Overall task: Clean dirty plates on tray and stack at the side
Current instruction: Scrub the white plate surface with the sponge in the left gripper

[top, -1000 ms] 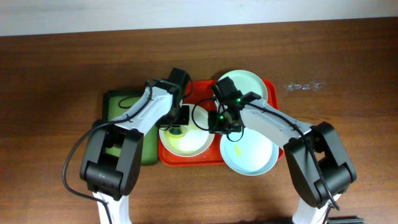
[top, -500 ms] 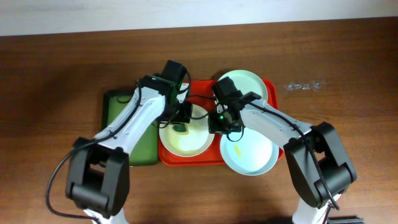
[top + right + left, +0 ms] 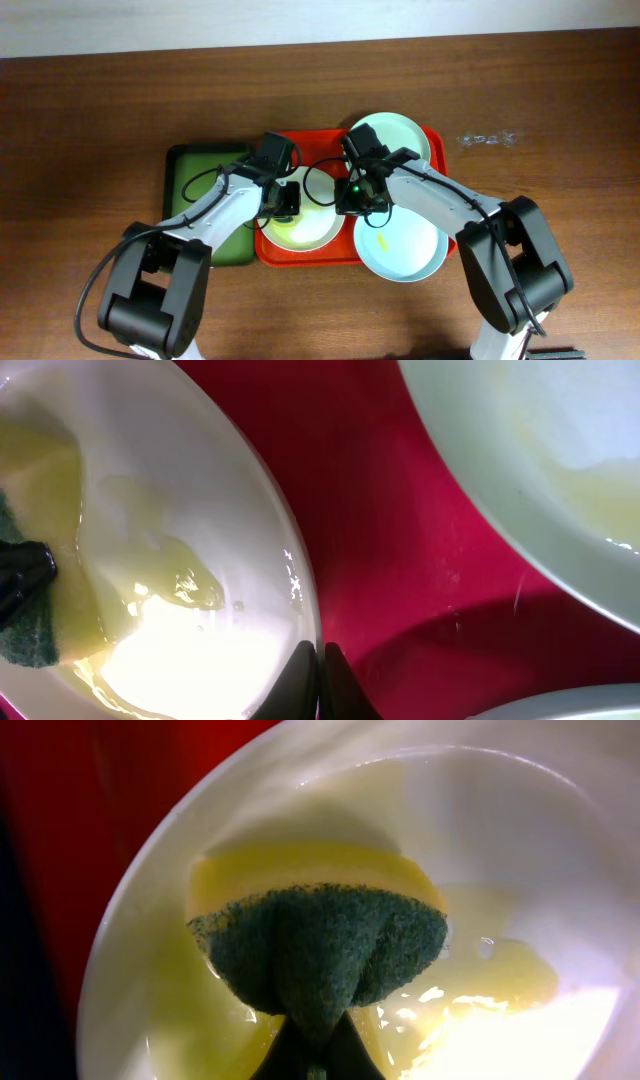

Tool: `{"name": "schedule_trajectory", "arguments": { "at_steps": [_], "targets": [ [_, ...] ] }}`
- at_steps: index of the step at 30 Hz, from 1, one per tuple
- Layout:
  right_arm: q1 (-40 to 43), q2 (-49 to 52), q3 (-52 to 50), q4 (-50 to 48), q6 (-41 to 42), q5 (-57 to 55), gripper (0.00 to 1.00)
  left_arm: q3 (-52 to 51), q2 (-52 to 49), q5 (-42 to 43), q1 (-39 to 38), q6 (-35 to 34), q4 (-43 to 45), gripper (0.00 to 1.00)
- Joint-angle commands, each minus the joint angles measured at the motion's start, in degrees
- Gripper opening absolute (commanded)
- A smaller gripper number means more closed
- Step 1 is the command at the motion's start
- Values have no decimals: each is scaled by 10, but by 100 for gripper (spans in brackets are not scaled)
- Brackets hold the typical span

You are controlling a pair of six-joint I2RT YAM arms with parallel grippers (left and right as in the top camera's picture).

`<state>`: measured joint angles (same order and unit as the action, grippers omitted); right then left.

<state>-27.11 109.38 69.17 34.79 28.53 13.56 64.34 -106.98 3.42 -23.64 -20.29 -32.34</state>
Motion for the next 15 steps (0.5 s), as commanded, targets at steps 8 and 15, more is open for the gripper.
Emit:
{"name": "schedule_trajectory", "arguments": {
  "at_steps": [8, 15],
  "targets": [
    [-6, 6, -2, -1, 3, -3, 4, -7, 35, 184, -7, 21, -10, 0],
    [-6, 6, -2, -1, 3, -3, 4, -7, 210, 102, -6, 21, -44, 0]
  ]
}}
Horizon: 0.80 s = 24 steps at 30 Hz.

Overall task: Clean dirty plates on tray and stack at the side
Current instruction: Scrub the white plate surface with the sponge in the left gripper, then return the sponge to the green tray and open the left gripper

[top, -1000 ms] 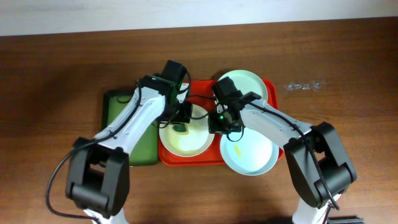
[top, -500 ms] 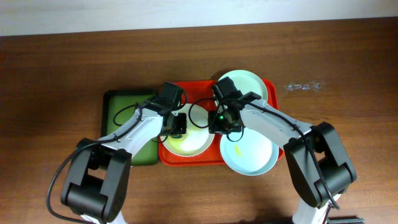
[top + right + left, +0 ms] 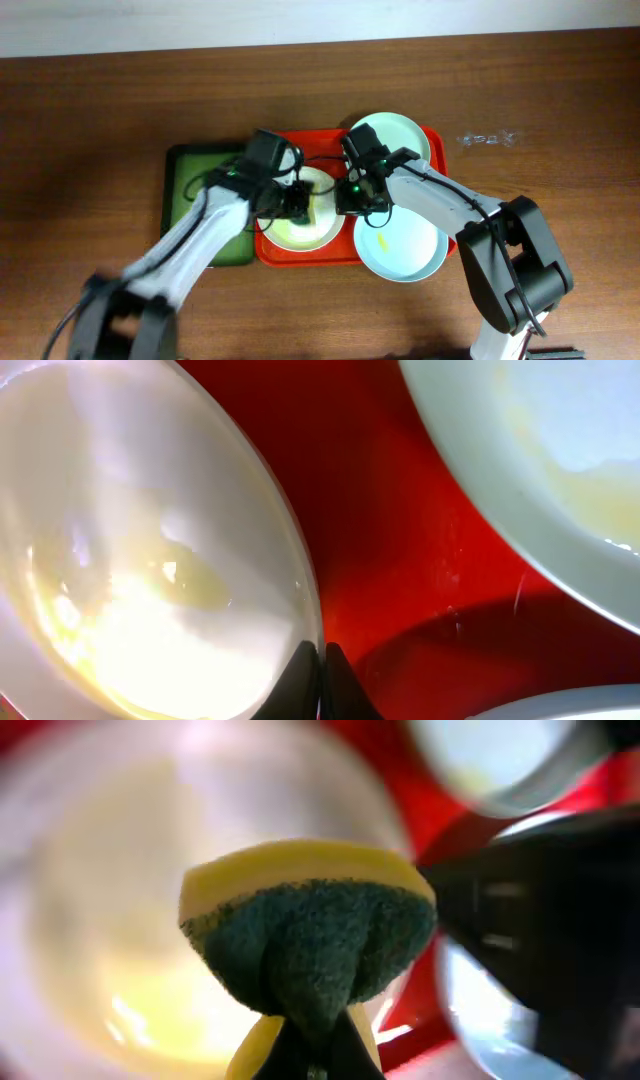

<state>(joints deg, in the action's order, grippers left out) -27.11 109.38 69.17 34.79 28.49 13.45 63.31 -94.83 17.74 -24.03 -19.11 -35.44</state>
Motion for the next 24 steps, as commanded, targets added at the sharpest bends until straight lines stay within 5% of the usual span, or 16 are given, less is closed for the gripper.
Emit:
{"name": "schedule_trajectory", "arguments": {
  "at_steps": [1, 7, 24],
  "targets": [
    [-6, 6, -2, -1, 3, -2, 4, 3, 110, -74, -2, 9, -25, 0],
    [-6, 6, -2, -1, 3, -2, 4, 3, 137, -245, 3, 9, -108, 0],
    [-6, 6, -2, -1, 3, -2, 4, 3, 71, -268, 109, 8, -152, 0]
  ]
}}
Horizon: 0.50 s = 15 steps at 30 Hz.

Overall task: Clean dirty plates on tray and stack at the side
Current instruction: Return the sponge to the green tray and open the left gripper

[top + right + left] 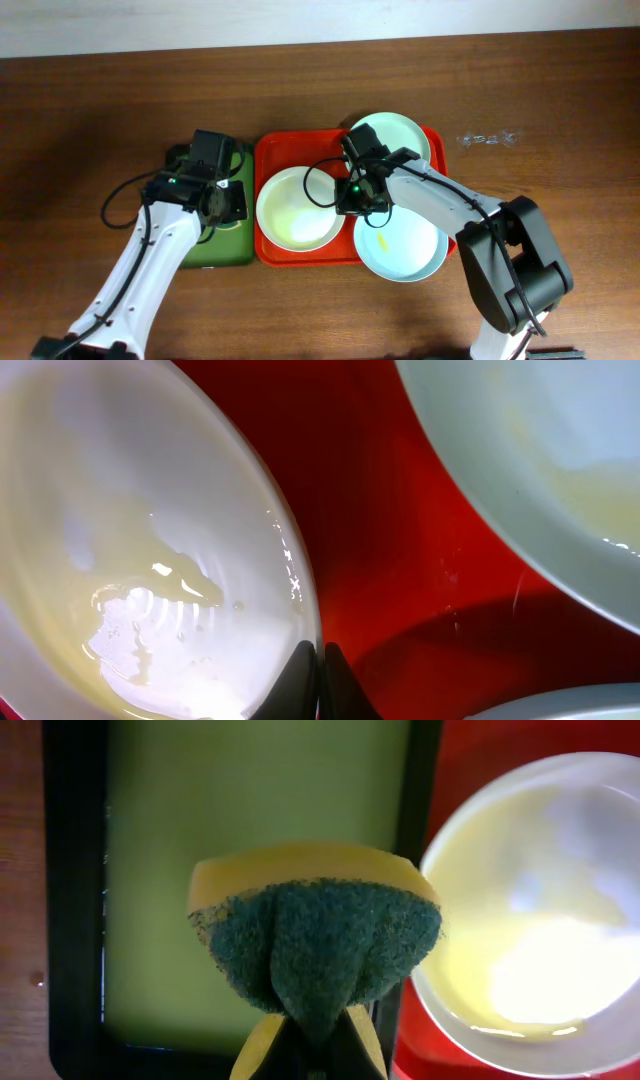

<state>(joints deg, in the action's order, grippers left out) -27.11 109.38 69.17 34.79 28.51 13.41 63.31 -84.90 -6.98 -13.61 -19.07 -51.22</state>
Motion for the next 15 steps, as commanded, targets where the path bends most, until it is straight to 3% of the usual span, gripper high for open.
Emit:
{"name": "schedule_trajectory", "arguments": {
  "at_steps": [1, 10, 15],
  "targets": [
    [-6, 6, -2, -1, 3, -2, 4, 3, -36, -24, 4, 7, 6, 0],
    [-6, 6, -2, -1, 3, -2, 4, 3, -188, -66, 4, 37, 25, 0],
    [-6, 6, -2, -1, 3, -2, 4, 7, -199, -64, 10, 37, 25, 0]
  ]
}}
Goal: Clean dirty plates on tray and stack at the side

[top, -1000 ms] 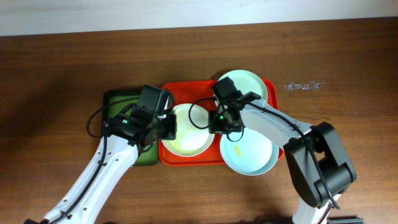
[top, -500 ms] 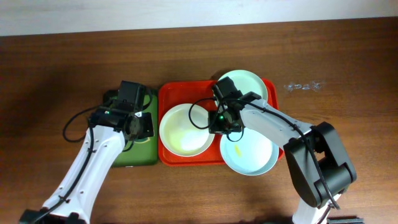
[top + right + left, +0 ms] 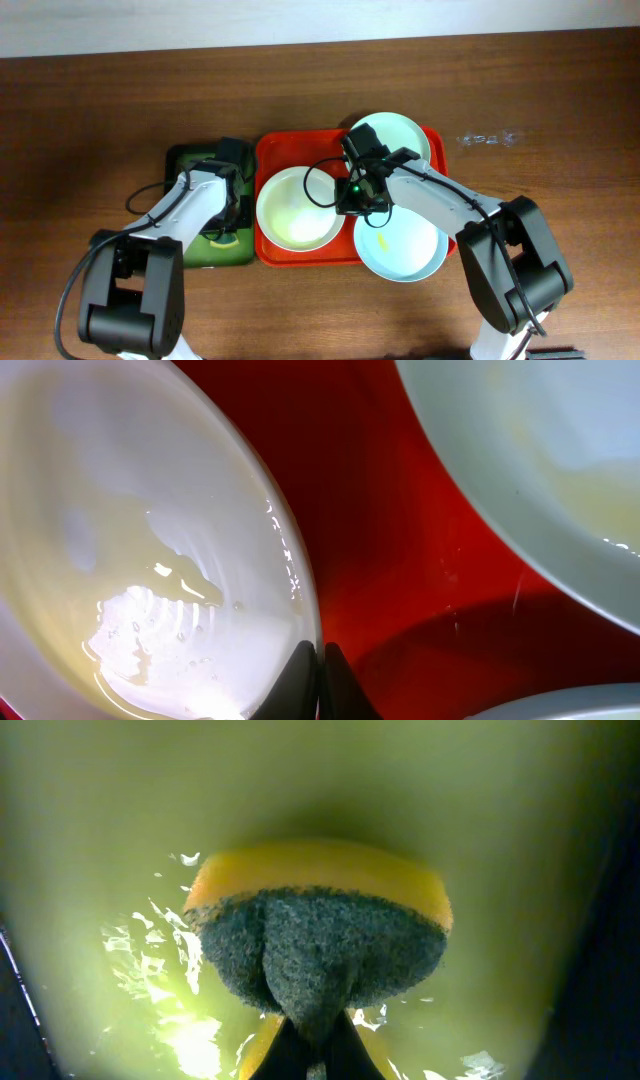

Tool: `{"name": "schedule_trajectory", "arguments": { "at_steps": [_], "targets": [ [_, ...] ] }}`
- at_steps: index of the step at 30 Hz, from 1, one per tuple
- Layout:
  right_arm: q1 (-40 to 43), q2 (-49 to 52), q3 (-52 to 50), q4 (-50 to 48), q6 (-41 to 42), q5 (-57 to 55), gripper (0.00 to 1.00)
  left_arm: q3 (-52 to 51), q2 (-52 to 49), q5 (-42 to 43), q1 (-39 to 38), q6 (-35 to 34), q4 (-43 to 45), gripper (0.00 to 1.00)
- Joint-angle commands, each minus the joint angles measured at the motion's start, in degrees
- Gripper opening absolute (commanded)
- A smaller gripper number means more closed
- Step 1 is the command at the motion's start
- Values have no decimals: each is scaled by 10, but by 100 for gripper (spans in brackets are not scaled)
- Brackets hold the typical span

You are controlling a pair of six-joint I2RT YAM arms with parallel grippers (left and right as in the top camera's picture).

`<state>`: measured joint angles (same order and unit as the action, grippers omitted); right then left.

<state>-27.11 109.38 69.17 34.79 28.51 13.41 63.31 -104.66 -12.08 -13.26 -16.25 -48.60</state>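
A white bowl-like plate (image 3: 297, 207) with yellowish liquid sits on the red tray (image 3: 275, 150). My right gripper (image 3: 320, 652) is shut on the plate's right rim (image 3: 300, 590). My left gripper (image 3: 318, 1040) is shut on a yellow and green sponge (image 3: 318, 935), which is pressed into the wet green tub (image 3: 190, 250) left of the tray. A pale green plate (image 3: 395, 135) lies at the tray's far right, and another pale plate (image 3: 405, 250) at its near right corner.
The green tub (image 3: 120, 810) holds shiny liquid. Brown tabletop surrounds the tray and tub. A small clear wrapper-like scrap (image 3: 483, 137) lies to the right of the tray.
My left gripper went from above the tub's right edge down into the tub, so the sponge now touches the liquid. The right gripper has kept its hold on the plate rim.
The sponge was first pressed inside the white plate while my right gripper pinched the rim. Then the sponge was lifted over the plate. Then it hung above the green tub, and now it sits in the tub's liquid.
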Motion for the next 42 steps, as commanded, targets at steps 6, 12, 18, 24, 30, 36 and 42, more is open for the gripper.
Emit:
{"name": "schedule_trajectory", "arguments": {
  "at_steps": [6, 12, 18, 24, 30, 36, 42],
  "targets": [
    [-6, 6, -2, -1, 3, -2, 4, 63, -1, -7, 7, -1, -58, 56],
    [-6, 6, -2, -1, 3, -2, 31, 193, 30, 0, 7, -14, -162, 59],
    [-6, 6, -2, -1, 3, -17, 38, 212, 155, 0, 25, -41, -177, 64],
    [-7, 6, -4, -10, 3, -19, 23, 212, 306, 7, 75, -99, -189, 99],
    [-7, 6, -18, -27, 5, -19, 23, 212, 332, 7, 74, -99, -214, 99],
    [-7, 6, -19, -28, 5, -21, 20, 212, 332, 7, 74, -99, -214, 99],
    [-7, 7, -19, -29, 9, -29, 21, 212, 332, 7, 74, -99, -214, 99]
  ]
}}
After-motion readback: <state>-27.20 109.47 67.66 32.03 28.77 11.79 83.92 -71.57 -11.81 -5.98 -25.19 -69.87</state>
